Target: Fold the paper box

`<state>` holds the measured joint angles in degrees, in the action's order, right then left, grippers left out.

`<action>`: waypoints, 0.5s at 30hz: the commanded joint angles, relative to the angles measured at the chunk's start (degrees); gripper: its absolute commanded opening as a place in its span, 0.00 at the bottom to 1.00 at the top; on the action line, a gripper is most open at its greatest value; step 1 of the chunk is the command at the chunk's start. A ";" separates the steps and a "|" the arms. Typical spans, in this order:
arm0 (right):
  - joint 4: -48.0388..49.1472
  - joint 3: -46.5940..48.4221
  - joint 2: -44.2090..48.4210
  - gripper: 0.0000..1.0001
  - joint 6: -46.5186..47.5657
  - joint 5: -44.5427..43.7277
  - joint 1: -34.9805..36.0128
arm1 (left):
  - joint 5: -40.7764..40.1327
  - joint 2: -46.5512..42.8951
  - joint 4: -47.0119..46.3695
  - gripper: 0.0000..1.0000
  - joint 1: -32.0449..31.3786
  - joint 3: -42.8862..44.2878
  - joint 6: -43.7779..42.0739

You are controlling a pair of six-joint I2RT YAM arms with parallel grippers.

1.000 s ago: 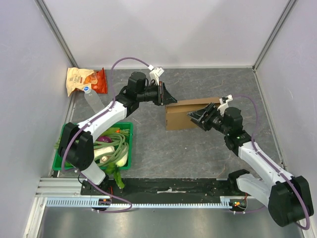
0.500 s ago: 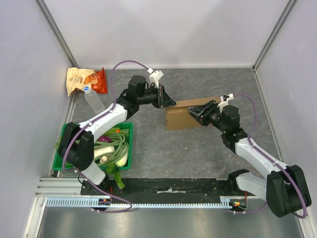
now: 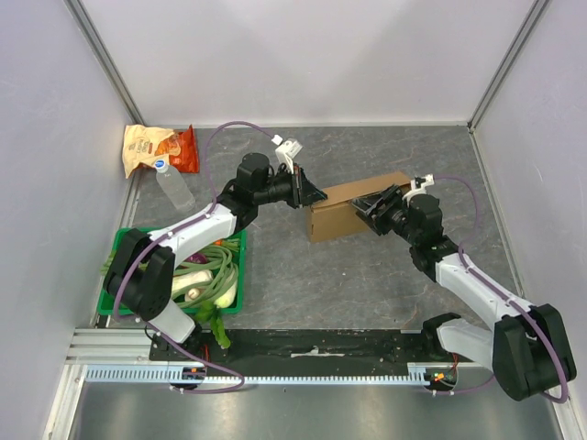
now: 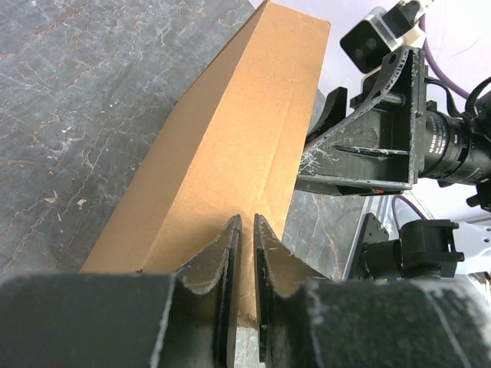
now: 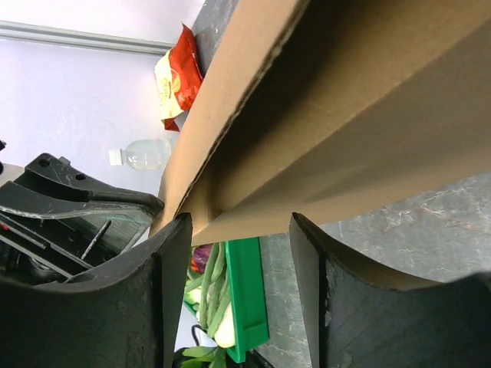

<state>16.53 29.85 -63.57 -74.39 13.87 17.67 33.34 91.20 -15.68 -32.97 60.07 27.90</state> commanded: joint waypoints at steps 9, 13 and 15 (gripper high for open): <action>-26.78 19.79 6.45 0.68 32.07 7.64 -13.25 | -3.55 2.14 2.68 0.18 -0.95 -6.37 -2.24; -27.87 27.27 -5.12 0.59 35.28 29.15 -25.30 | -3.99 2.93 1.89 0.17 -0.95 -7.60 -1.53; -27.52 30.61 -9.01 0.48 35.80 33.66 -27.60 | -4.42 2.84 1.71 0.17 -0.95 -7.95 -1.27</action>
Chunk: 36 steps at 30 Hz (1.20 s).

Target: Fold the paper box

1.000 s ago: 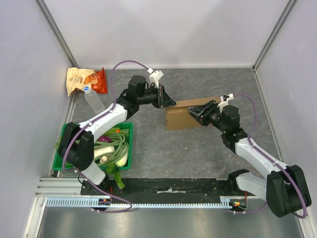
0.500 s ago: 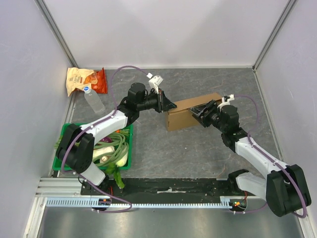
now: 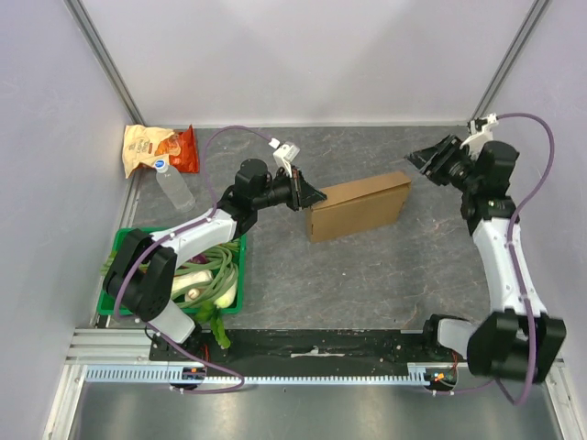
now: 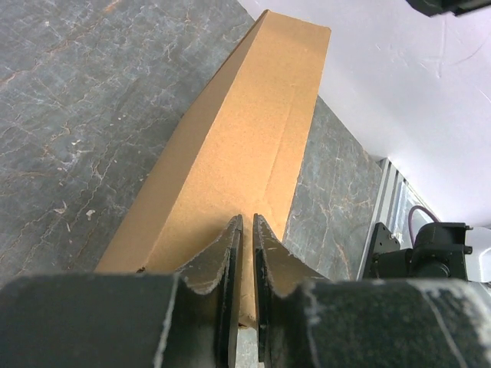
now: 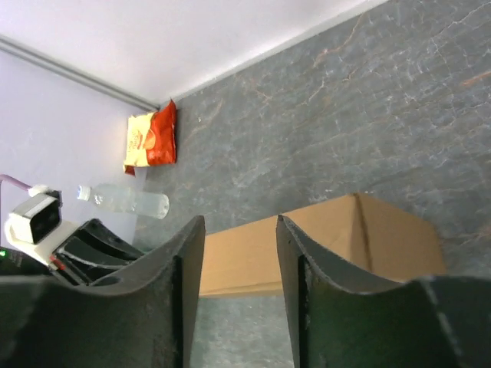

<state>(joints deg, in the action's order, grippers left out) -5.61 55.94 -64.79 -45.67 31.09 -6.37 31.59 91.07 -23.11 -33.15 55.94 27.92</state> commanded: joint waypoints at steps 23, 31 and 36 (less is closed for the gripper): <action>3.07 -0.33 -15.28 0.13 7.17 13.82 -6.81 | -3.56 4.12 10.54 0.15 -0.69 -4.61 -0.85; 10.17 -0.54 -13.69 0.16 -0.47 18.39 -6.72 | -3.30 2.98 11.07 0.28 -0.69 -2.51 -0.68; 16.68 -11.54 -14.91 0.15 0.14 16.12 -6.81 | 0.30 0.61 13.70 0.40 -0.78 2.06 -0.32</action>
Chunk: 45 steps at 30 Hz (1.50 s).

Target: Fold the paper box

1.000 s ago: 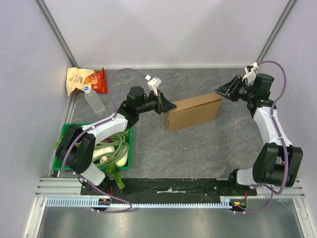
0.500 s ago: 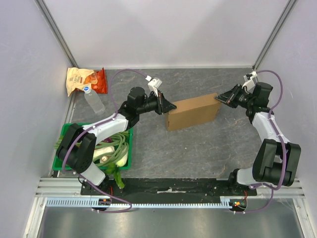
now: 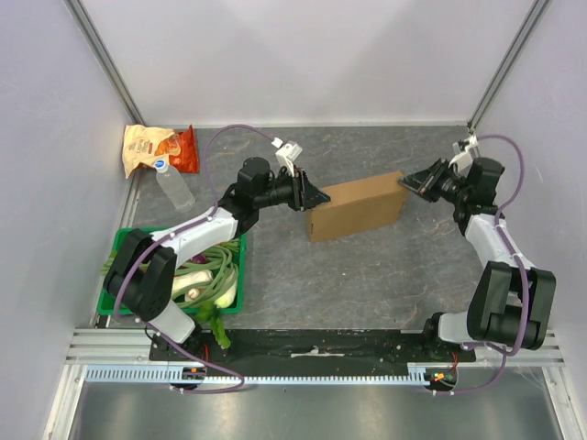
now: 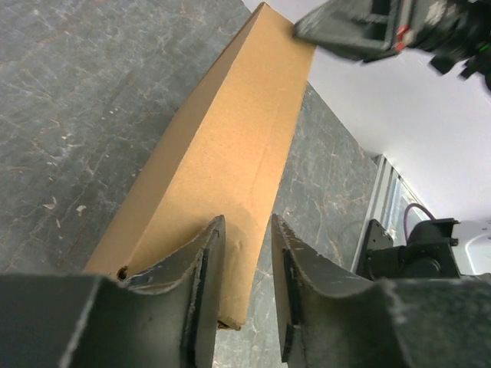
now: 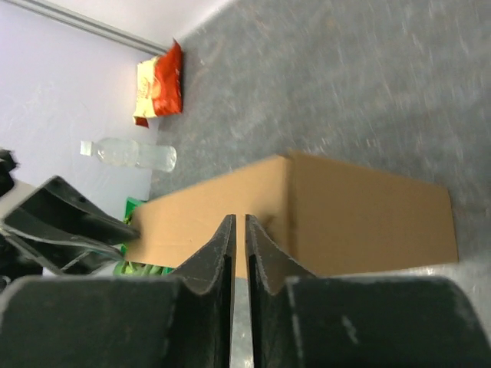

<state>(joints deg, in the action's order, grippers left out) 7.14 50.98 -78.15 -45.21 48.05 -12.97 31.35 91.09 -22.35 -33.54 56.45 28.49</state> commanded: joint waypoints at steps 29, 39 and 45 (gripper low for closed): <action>-10.26 -8.98 5.70 0.18 7.84 -11.99 -0.12 | 0.02 0.06 8.73 0.31 -1.35 -11.96 0.42; -32.66 -6.70 20.04 0.62 16.45 -32.96 2.41 | -0.77 -7.05 8.44 0.51 -8.03 -18.04 2.19; -38.95 -2.55 24.19 0.83 19.11 -35.50 5.59 | -6.39 -19.45 21.81 0.68 -7.77 -8.57 -4.93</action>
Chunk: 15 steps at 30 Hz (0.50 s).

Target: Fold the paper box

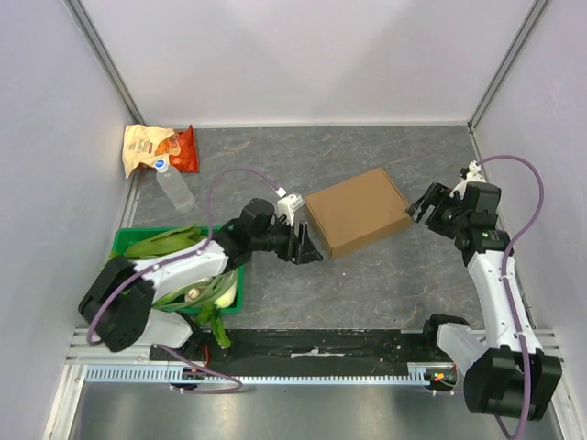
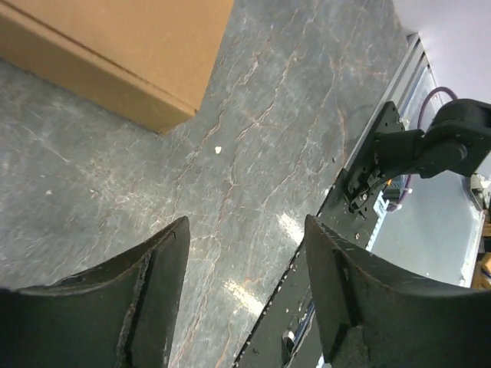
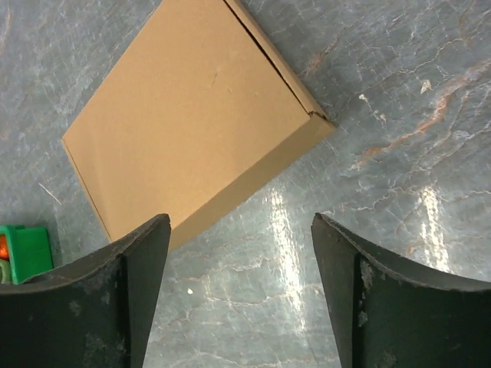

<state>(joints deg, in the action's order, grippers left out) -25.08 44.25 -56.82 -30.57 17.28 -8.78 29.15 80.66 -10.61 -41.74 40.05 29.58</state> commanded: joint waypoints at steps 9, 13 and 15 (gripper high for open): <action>8.98 -9.26 -2.66 0.91 -8.19 11.71 5.69 | -1.65 -8.16 5.63 0.67 2.80 4.80 1.15; 8.83 -4.64 -11.28 0.91 2.65 8.58 17.10 | 0.21 -7.98 -3.35 0.62 2.80 -1.55 6.01; 4.35 -1.38 -12.09 0.92 5.15 -6.93 23.43 | -1.54 -7.63 -4.86 0.62 2.80 -3.57 6.71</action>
<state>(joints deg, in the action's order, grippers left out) -20.73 36.36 -67.07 -32.60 22.85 6.35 27.22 72.42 -8.58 -38.98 39.55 31.57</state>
